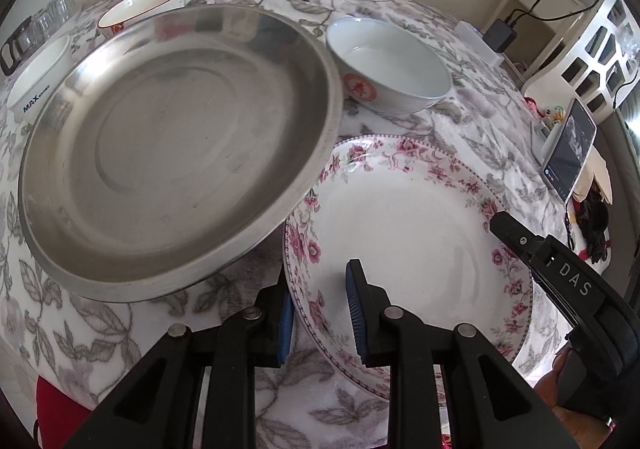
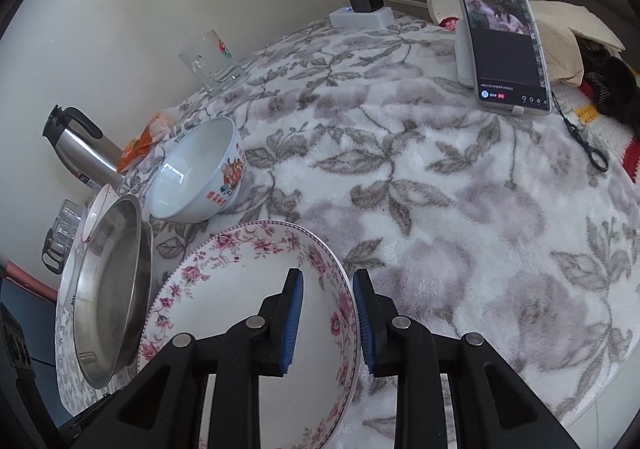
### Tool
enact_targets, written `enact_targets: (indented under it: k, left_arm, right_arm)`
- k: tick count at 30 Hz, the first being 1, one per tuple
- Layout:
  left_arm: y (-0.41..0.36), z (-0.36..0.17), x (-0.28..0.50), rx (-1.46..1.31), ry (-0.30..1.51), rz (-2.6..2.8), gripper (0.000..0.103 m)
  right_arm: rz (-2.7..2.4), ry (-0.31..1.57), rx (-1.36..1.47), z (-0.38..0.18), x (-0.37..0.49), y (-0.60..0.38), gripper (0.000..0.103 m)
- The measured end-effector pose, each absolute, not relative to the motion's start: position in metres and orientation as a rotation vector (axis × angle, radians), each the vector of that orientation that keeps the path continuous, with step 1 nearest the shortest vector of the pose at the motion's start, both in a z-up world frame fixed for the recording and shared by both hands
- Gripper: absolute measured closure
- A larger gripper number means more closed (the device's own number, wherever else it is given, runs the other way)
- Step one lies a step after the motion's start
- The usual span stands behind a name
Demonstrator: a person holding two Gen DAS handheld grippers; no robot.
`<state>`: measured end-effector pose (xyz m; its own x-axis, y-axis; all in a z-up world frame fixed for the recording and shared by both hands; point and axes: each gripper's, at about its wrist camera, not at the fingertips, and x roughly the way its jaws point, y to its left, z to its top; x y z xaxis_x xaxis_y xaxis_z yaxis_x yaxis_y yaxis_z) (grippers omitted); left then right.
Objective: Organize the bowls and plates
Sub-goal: 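Lift the pink-rose plate with both grippers toward the steel basin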
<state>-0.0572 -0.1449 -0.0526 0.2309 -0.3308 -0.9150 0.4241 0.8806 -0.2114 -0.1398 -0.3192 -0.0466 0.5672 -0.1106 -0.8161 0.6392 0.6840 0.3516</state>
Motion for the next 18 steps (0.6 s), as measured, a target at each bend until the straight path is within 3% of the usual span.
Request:
enact_targets:
  k: [18]
  left_arm:
    - [-0.158, -0.029, -0.072, 0.11, 1.138, -0.598, 0.077]
  right_arm:
    - [-0.511, 0.758, 0.718, -0.022, -0.17, -0.326, 0.075]
